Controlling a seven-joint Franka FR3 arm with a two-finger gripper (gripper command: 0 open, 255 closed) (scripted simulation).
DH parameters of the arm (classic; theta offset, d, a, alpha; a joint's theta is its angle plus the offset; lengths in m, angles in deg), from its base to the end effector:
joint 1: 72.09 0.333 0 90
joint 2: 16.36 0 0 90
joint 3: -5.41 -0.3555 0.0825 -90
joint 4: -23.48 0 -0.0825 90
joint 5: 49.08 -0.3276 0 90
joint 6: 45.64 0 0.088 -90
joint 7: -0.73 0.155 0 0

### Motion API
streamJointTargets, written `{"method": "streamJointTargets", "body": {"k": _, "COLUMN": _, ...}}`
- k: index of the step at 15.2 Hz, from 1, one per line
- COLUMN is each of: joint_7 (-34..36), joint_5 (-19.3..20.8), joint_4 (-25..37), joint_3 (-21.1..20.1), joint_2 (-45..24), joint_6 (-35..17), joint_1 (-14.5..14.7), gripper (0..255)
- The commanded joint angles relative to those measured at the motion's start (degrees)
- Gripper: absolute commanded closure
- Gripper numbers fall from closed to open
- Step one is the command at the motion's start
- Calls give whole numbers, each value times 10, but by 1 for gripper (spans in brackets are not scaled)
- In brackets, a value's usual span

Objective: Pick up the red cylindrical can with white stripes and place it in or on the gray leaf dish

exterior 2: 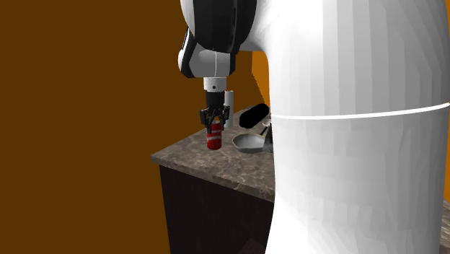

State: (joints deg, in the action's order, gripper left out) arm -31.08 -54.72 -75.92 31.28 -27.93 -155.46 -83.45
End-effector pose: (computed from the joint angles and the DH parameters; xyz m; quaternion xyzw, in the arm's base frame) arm 0.4709 -0.3217 0.4780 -0.9982 0.0599 -0.0019 0.0017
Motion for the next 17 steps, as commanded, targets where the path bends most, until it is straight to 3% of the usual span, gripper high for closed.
{"method": "streamJointTargets", "body": {"k": 1, "joint_7": 0, "joint_5": 0, "joint_4": 0, "joint_3": 0, "joint_2": 0, "joint_6": 0, "joint_1": 0, "gripper": 255}}
{"method": "streamJointTargets", "body": {"k": 6, "joint_7": 0, "joint_5": 0, "joint_4": 0, "joint_3": 0, "joint_2": 0, "joint_6": 0, "joint_1": 0, "gripper": 255}}
{"method": "streamJointTargets", "body": {"k": 17, "joint_7": 4, "joint_5": 5, "joint_4": 75, "joint_3": 2, "joint_2": 8, "joint_6": 82, "joint_1": -2, "gripper": 255}}
